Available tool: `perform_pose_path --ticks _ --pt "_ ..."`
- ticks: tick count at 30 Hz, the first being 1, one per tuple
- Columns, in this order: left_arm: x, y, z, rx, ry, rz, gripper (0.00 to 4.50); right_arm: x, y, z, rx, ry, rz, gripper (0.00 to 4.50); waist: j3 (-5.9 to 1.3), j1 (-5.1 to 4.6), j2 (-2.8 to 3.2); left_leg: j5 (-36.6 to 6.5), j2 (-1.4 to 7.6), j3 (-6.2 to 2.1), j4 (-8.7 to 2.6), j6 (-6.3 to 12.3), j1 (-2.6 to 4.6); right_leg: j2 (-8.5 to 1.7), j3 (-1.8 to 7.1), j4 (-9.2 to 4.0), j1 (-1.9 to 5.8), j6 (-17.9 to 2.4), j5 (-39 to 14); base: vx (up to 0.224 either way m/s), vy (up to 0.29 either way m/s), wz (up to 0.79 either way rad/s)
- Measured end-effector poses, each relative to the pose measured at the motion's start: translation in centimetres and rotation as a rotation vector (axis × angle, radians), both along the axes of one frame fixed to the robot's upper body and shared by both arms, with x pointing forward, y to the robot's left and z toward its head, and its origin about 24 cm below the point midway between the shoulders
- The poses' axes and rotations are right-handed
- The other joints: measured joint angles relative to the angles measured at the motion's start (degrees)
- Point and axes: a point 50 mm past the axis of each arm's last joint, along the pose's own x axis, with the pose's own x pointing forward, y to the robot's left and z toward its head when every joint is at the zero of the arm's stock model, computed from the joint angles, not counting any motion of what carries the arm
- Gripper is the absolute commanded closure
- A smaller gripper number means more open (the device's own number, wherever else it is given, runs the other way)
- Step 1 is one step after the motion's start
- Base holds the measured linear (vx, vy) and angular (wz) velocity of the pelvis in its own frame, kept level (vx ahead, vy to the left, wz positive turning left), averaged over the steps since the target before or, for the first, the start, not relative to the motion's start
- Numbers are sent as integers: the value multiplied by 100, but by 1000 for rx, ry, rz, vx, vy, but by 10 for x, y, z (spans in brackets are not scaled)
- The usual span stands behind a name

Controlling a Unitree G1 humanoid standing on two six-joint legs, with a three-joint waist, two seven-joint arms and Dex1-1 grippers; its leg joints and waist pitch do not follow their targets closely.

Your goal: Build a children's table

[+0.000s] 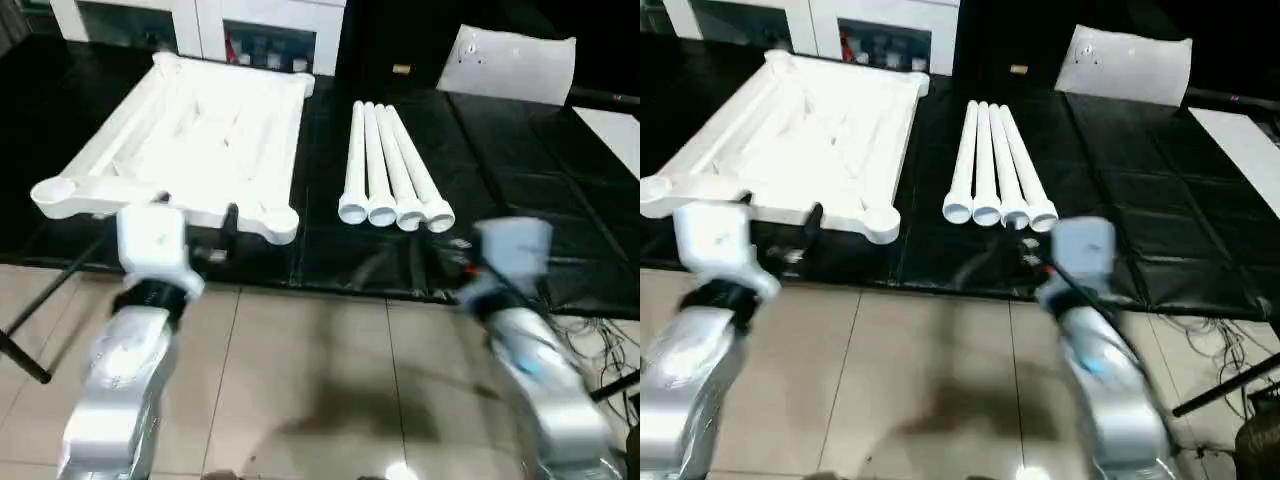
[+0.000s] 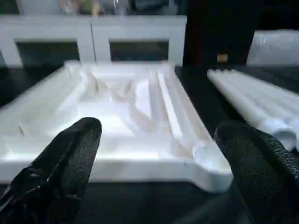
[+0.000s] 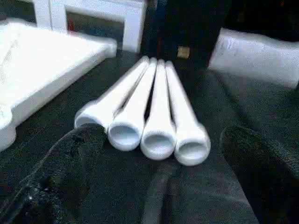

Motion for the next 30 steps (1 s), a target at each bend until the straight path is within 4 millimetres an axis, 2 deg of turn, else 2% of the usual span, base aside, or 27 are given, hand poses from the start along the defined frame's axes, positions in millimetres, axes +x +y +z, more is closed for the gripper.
perform_pose_path --ticks 2,4,5,6,7,8,9,10,11,12,13,14,15,16,17,18,25,29,30 --pt "4 1 -6 6 29 8 4 0 5 -4 34 39 24 0 10 18 28 -11 -4 14 3 47 -24 -5 17 1 1 -2 6 0 0 0" --pt "8 -3 -9 12 41 -3 4 -1 8 -5 35 32 46 0 8 96 59 -10 -17 22 50 141 -39 -26 52 -5 1 8 14 -11 25 -2" --pt "10 -7 -8 12 38 -15 4 -1 8 -5 38 22 49 0 -4 155 88 -63 -18 0 154 234 -76 -30 64 -6 2 19 20 -14 106 -9" --pt "12 -11 -6 2 33 -24 4 -3 7 -5 65 15 62 0 -35 261 154 -165 -27 -133 396 401 -161 -32 87 -15 5 50 35 -14 106 -9" --pt "13 -11 -6 -6 36 -27 4 -5 6 -6 101 22 57 0 -55 324 203 -205 -25 -273 579 465 -258 -35 117 -26 19 82 51 -10 164 -15" --pt "13 -10 -5 -10 39 -23 4 -6 5 -8 132 34 46 0 -79 342 255 -225 -10 -380 604 500 -316 -49 134 -29 25 93 55 -9 211 -6" --pt "14 -9 -5 -7 43 -20 4 -6 4 -11 177 57 29 0 -85 324 335 -198 -3 -388 490 233 -302 -93 130 -25 41 103 55 -9 211 -6" --pt "14 -6 -5 3 48 -15 4 -7 5 -13 217 80 19 0 -80 245 338 -169 -101 -340 433 269 -243 -131 109 -2 10 -31 57 -3 243 7" --pt "14 -2 -7 14 62 -5 4 -6 10 -13 254 97 28 0 -70 142 355 -152 -188 -319 418 368 -232 -178 82 135 -42 -395 -2 -21 238 10" --pt "14 1 -7 15 65 7 4 -6 11 -13 256 98 31 0 -71 105 347 -148 -248 -281 420 430 -236 -175 41 297 -80 -415 -28 -21 238 10" --pt "14 4 -7 12 64 16 4 -6 10 -13 248 97 24 0 -77 93 336 -139 -303 -236 419 480 -246 -128 7 311 -77 -390 -43 -51 188 3" --pt "13 6 -7 9 65 25 4 -6 7 -13 215 94 16 0 -112 73 252 -120 -366 -205 419 517 -262 -117 62 204 -50 -246 -106 -73 142 1" --pt "12 6 -10 11 74 30 4 -6 3 -14 176 97 8 0 -105 62 260 -108 -382 -187 414 532 -266 -141 82 137 -27 -124 -44 -73 142 1" --pt "9 7 -12 15 83 36 4 -5 2 -14 135 92 9 0 -101 36 239 -107 -394 -172 398 497 -268 -162 96 74 25 -18 20 -95 103 -4" --pt "8 7 -15 22 91 41 4 -5 0 -14 96 85 9 0 -90 16 217 -86 -408 -164 374 484 -267 -190 91 38 24 43 53 -99 49 -9" --pt "6 5 -16 21 91 46 4 -6 -2 -14 49 81 11 0 -70 -9 189 -75 -409 -150 357 463 -266 -206 90 -6 26 167 59 -99 49 -9" --pt "-1 -25 -13 -19 84 -52 4 -6 -9 -18 -13 109 -4 0 -24 -82 156 -73 -407 -155 235 457 -218 -215 57 -126 12 248 18 -70 5 -5" --pt "-14 -26 -20 -28 122 -53 4 -6 -2 -16 -18 99 17 0 18 -235 19 -72 -406 -153 184 455 -221 -215 54 -133 8 247 18 0 0 0" --pt "-17 -25 -22 -26 136 -52 4 -6 1 -14 -25 76 27 0 25 -255 4 -58 -401 -157 181 432 -229 -215 44 -134 -3 247 18 0 0 0"
